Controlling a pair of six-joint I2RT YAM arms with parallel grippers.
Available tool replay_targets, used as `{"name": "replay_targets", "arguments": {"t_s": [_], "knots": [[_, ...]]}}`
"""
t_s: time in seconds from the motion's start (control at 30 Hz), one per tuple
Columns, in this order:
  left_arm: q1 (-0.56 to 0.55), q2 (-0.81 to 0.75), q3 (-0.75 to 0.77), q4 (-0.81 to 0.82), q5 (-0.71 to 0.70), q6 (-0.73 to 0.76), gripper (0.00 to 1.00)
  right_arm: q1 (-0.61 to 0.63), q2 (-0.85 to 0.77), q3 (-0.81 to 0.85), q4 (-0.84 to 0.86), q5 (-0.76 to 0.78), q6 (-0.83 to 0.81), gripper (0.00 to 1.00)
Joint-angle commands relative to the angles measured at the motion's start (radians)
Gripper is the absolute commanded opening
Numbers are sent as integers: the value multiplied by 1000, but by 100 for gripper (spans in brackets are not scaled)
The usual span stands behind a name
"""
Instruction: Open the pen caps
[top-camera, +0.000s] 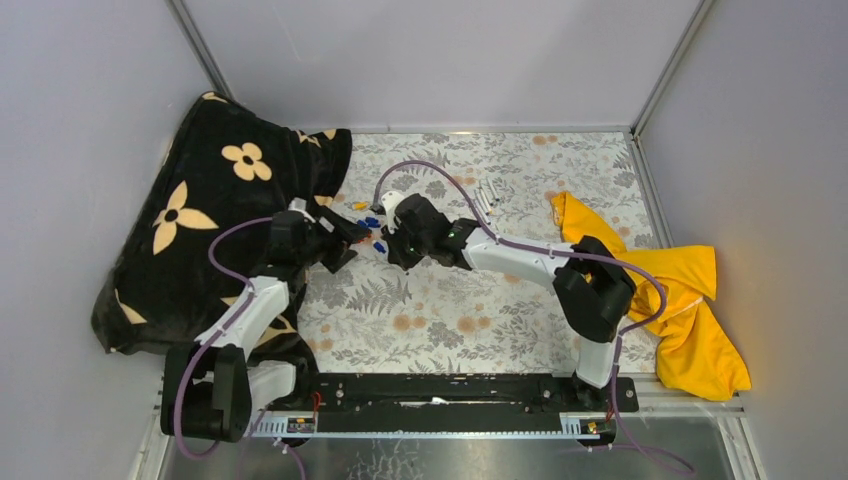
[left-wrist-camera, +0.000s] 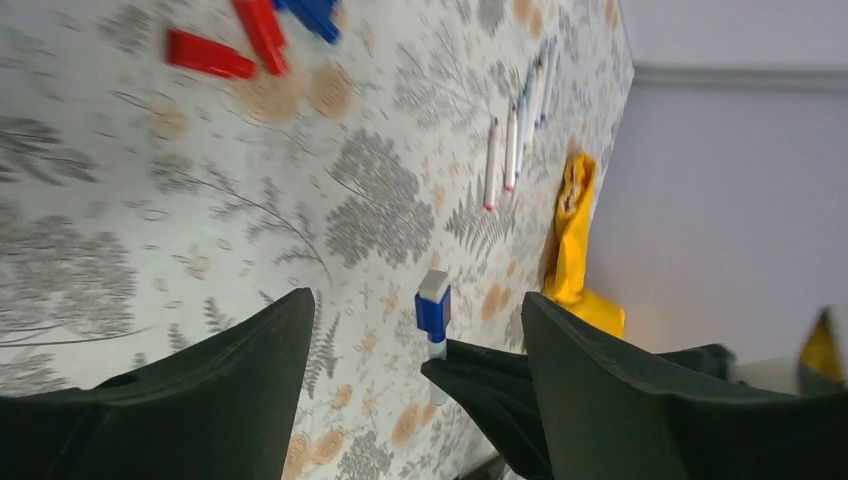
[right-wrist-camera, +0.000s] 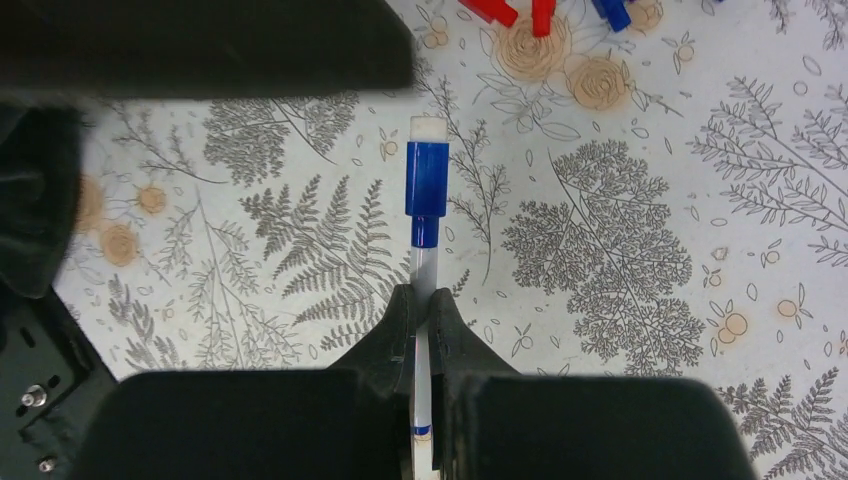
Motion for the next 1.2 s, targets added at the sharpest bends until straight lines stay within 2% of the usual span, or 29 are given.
{"name": "replay_targets", "arguments": {"t_s": [0.0, 0.4, 0.7, 0.87, 1.0, 1.17], "knots": [[-92, 49, 61, 115, 14, 4, 82, -16, -64, -17, 55, -73, 23, 0], [-170, 100, 80, 176, -30, -46, 77, -85, -132, -63, 115, -185, 82, 0], [-218, 132, 103, 205, -58, -74, 69, -100, -137, -59, 151, -233, 105, 0], [-221, 123, 102, 214, -78, -84, 58, -103, -146, -77, 161, -239, 113, 0], [-225, 132, 96, 234, -64, -93, 38, -109, -154, -86, 170, -241, 119, 0], [-228, 119, 84, 238, -66, -94, 31, -117, -160, -92, 176, -240, 124, 0]]}}
